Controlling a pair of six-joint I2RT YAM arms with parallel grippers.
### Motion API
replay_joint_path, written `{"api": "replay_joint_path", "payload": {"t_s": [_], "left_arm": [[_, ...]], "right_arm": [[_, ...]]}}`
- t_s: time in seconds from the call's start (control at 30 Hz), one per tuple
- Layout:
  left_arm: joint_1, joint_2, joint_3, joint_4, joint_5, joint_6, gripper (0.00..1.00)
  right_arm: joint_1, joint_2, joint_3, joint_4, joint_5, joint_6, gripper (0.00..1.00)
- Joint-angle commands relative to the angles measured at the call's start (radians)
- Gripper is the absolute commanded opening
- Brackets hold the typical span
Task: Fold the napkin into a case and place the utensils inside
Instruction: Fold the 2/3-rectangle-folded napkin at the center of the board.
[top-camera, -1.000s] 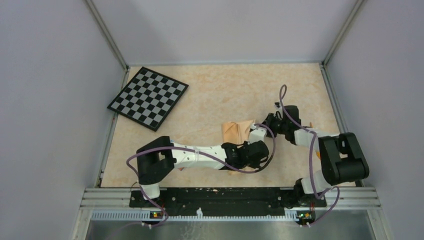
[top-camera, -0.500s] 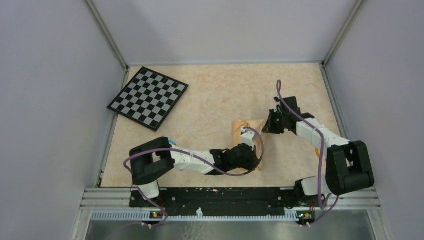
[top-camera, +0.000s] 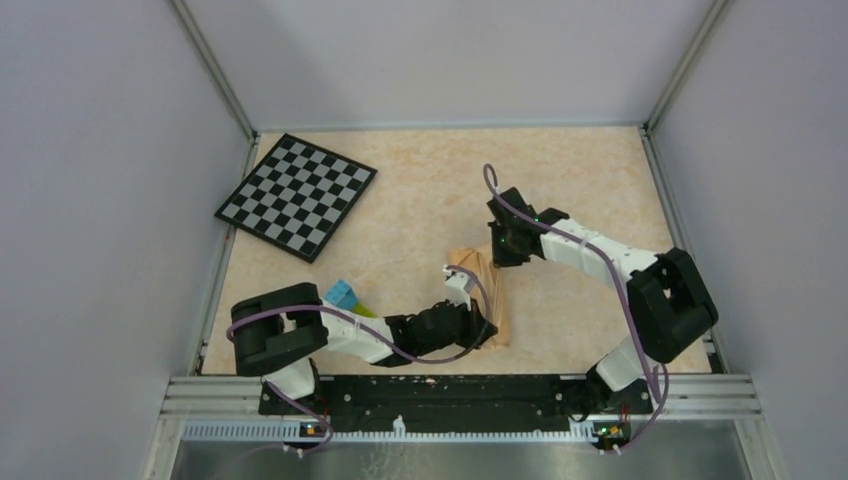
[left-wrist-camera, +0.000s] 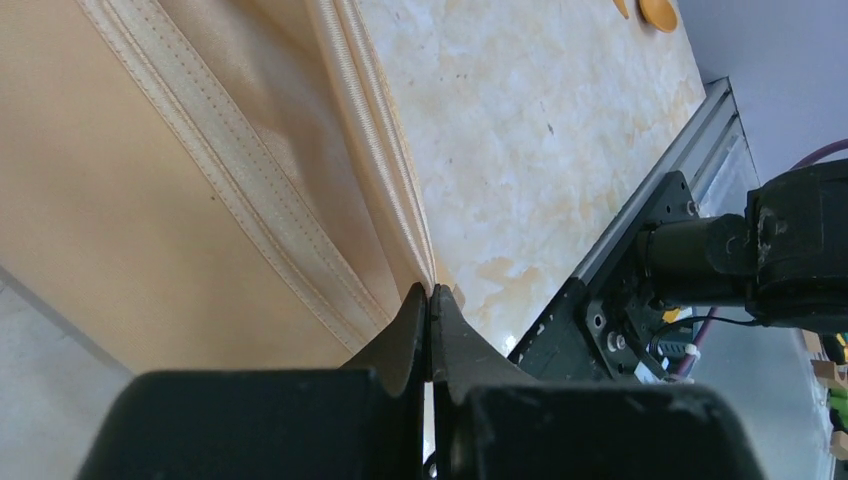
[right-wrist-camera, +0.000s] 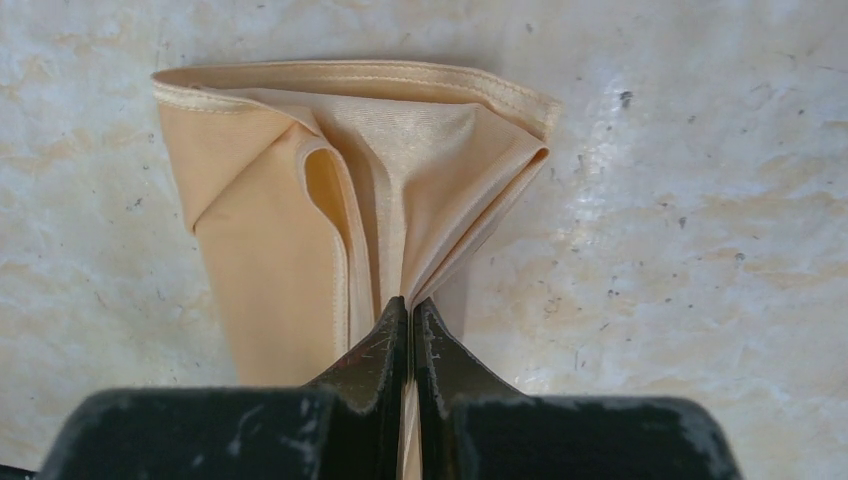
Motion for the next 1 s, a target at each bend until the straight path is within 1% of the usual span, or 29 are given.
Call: {"api": "replay_joint_path", "payload": {"t_s": [0.0,0.17,0.27,0.33,0.37,0.43,0.53,0.6,0.63,0.73,0.8,0.83,0.87,0.9,0.97], "left_arm": [[-0.012,-0.064,-0.075,0.114,0.035,-0.032,0.00],[-0.012,-0.103,-0.148,0.167,0.024,-0.027,0.00],[-0.012,-0.120,-0.163,0.155,0.041,-0.015,0.00],[-0.012,-0.136,-0.161,0.127,0.066,-0.003,0.01],[-0.012,-0.142,-0.156,0.112,0.077,0.002,0.04],[-0.012,-0.150,-0.150,0.081,0.095,0.003,0.15],[-0.012,-0.179,-0.171,0.067,0.097,-0.003,0.33],[-0.007,-0.215,-0.198,0.067,0.085,0.001,0.50],[-0.002,-0.244,-0.209,0.055,0.081,0.004,0.56],[0.022,-0.361,-0.236,-0.009,0.087,0.034,0.62],[0.048,-0.459,-0.245,-0.077,0.079,0.046,0.62],[0.069,-0.505,-0.248,-0.119,0.073,0.048,0.60],[0.103,-0.548,-0.252,-0.159,0.066,0.041,0.55],[0.147,-0.584,-0.257,-0.193,0.069,0.031,0.47],[0.251,-0.630,-0.273,-0.210,0.101,0.018,0.32]], "right_arm": [[0.070,0.063,0.120,-0.021,0.130,0.050,0.00],[0.159,0.137,0.214,-0.048,0.127,0.082,0.00],[0.177,0.126,0.201,-0.017,0.113,0.104,0.00],[0.177,0.106,0.182,0.012,0.102,0.088,0.00],[0.177,0.100,0.179,0.014,0.101,0.075,0.00],[0.176,0.093,0.175,0.016,0.096,0.049,0.00],[0.177,0.079,0.156,0.037,0.090,0.024,0.00],[0.177,0.074,0.146,0.041,0.104,0.017,0.00],[0.177,0.071,0.141,0.044,0.106,0.015,0.00],[0.177,0.058,0.120,0.062,0.108,0.012,0.00],[0.176,0.055,0.115,0.068,0.105,0.010,0.00],[0.176,0.056,0.114,0.071,0.101,0.008,0.00],[0.176,0.056,0.110,0.077,0.097,0.008,0.00],[0.176,0.057,0.107,0.083,0.094,0.008,0.00],[0.177,0.057,0.101,0.091,0.091,0.011,0.00]]}}
